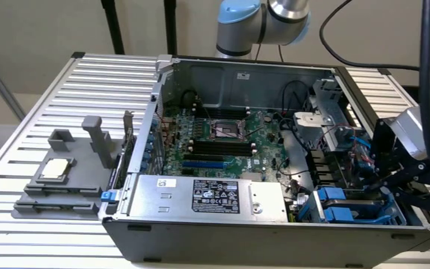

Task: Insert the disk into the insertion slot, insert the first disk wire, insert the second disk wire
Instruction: 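Insert the first disk wire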

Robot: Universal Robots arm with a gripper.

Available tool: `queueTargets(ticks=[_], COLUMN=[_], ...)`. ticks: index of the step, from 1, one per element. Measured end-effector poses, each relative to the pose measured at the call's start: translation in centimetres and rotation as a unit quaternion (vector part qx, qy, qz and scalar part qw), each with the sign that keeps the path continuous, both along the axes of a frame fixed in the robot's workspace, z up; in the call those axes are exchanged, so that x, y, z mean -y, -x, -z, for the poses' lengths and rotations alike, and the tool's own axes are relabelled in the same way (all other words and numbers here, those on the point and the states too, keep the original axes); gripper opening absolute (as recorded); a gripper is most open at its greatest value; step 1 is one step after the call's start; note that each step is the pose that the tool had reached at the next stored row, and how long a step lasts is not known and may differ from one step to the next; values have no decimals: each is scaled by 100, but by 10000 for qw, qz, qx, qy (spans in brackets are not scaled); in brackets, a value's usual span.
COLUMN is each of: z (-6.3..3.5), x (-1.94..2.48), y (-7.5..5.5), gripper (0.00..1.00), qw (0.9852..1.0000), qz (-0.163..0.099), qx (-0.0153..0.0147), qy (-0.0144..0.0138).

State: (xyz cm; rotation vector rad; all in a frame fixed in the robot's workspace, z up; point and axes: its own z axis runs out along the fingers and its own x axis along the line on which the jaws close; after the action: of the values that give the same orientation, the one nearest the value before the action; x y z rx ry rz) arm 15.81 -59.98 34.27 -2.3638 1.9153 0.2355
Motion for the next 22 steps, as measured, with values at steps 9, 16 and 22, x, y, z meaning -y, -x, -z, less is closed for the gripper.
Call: queueTargets(ticks=[9,16,22], z=[0,15,31], x=[0,-1,0], y=[120,120,121], gripper=[16,16,16], qw=[9995,9972,9958], qz=[328,746,903], qx=[0,3,3], qy=[12,71,140])
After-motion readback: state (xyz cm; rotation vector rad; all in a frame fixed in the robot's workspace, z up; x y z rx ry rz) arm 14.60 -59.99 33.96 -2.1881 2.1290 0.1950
